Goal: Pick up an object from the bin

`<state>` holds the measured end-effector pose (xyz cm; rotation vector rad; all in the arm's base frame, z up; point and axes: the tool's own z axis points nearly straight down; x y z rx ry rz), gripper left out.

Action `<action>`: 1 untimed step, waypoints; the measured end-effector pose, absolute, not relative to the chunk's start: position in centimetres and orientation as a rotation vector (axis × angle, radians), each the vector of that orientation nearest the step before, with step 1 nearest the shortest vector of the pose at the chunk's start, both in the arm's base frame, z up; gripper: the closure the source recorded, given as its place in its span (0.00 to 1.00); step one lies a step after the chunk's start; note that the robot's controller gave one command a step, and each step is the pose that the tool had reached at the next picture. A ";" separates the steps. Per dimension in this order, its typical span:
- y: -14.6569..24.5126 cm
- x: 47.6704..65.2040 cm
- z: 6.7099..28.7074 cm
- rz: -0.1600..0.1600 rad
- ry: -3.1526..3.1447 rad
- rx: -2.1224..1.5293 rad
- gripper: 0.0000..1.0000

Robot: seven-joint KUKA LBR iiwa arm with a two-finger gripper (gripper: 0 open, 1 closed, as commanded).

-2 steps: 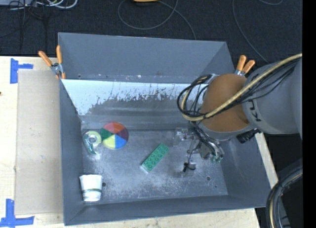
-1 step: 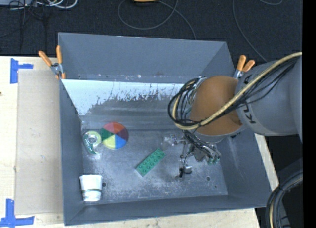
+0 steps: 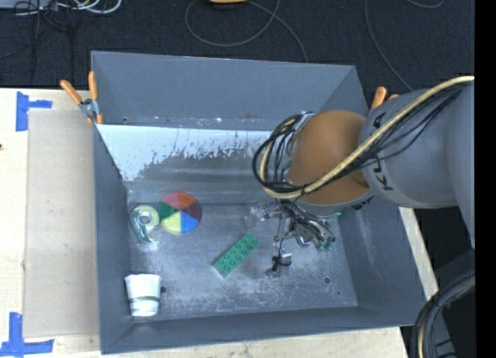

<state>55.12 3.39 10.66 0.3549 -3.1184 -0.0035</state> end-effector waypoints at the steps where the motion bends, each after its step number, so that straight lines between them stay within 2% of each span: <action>1: 5.9 55.2 8.5 -0.003 -3.113 0.342 0.00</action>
Offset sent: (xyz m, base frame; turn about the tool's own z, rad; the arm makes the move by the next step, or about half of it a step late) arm -0.0072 0.0385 -0.0366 -0.1674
